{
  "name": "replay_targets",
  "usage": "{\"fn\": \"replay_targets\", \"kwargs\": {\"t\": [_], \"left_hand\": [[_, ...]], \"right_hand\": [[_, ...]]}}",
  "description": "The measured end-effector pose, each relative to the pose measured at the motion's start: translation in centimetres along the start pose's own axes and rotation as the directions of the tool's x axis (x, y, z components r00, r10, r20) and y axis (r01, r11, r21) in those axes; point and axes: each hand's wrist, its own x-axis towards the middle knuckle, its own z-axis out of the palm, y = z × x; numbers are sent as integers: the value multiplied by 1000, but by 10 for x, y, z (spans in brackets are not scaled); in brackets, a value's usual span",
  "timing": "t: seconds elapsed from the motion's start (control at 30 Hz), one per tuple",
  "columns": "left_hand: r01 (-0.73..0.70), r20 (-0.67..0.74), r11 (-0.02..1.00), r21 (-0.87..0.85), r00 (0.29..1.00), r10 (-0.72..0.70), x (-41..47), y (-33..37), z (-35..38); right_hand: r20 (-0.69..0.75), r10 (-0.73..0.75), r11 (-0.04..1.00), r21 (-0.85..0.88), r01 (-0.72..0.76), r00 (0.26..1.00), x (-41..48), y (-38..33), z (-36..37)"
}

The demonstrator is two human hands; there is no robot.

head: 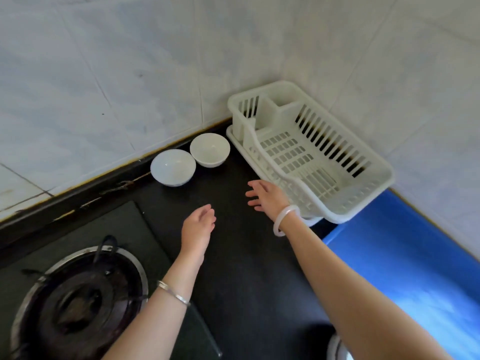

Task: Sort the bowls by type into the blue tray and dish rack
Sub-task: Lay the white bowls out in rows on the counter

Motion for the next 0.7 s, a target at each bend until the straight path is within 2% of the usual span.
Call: {"fn": "replay_targets", "kwargs": {"t": [0.17,0.3,0.5,0.7], "left_hand": [[-154,248,949,273,965,85,-74,-27,38],[-347,405,832,432,899,165,-134,-55,70],[-518,575,667,536,802,161,-201,-89,101],[-564,586,552,614,795,160,-225,-109,112]], "right_hand": [[-103,-60,966,-256,32,993,-98,48,-63],[-276,-37,863,-494,-109,960,-176,103,-105],[-425,-7,790,-557,-255,905,-260,177,-137],[-483,77,791,-503,-349,872,-284,207,-142]]}}
